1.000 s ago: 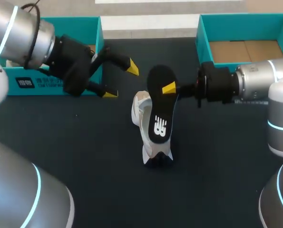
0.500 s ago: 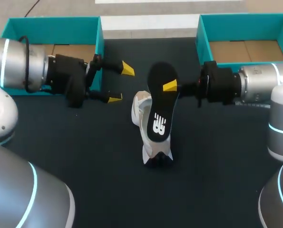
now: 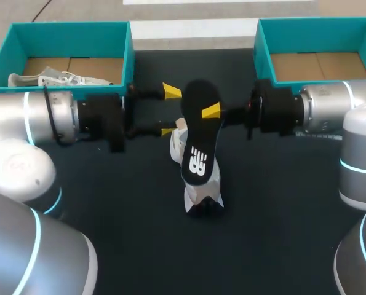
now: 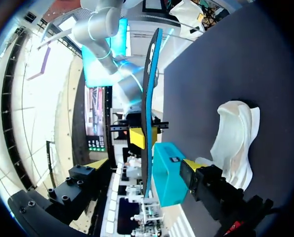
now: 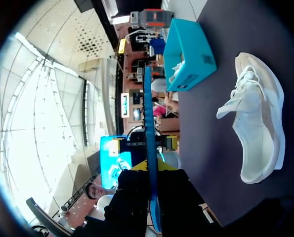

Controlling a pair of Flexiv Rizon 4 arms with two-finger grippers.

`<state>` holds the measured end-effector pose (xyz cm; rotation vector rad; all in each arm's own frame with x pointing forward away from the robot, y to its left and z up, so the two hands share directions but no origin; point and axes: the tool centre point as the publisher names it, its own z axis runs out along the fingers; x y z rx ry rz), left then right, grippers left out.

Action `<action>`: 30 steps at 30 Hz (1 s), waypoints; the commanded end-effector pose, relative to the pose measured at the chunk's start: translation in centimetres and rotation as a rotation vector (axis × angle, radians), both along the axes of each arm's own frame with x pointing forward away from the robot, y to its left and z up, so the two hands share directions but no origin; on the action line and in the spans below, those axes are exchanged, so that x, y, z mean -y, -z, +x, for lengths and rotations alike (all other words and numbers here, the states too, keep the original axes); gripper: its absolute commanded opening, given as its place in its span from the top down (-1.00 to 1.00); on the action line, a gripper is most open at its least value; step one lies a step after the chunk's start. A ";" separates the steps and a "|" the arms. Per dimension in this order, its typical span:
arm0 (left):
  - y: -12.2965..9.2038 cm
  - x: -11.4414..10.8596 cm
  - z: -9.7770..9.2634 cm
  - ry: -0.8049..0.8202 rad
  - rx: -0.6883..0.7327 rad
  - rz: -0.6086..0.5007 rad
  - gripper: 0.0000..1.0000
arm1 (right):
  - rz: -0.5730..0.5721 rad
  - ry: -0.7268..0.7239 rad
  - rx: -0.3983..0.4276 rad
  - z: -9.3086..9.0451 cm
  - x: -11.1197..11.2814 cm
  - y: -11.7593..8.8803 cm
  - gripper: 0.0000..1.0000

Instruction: Take the shoe out of the shoebox, open the shoe tongue, remove and reinsert the insole, then place the shoe into the shoebox

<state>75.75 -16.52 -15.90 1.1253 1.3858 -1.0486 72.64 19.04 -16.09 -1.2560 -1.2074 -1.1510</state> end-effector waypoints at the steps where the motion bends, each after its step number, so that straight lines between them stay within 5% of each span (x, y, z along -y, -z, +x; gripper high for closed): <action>1: 0.3 1.8 1.1 0.007 0.022 -0.063 -0.50 | 0.005 0.003 0.001 -0.1 -1.0 0.2 1.00; 5: 0.3 2.6 1.7 0.020 0.032 -0.072 -0.03 | 0.006 0.003 0.002 -0.2 -1.1 0.2 1.00; 25: 1.0 5.3 1.3 0.067 0.006 -0.088 0.60 | -0.002 0.010 0.003 -0.5 -0.9 0.0 1.00; 30: 1.3 5.4 1.2 0.068 -0.003 -0.088 1.00 | -0.002 0.011 0.003 -0.6 -0.9 0.0 1.00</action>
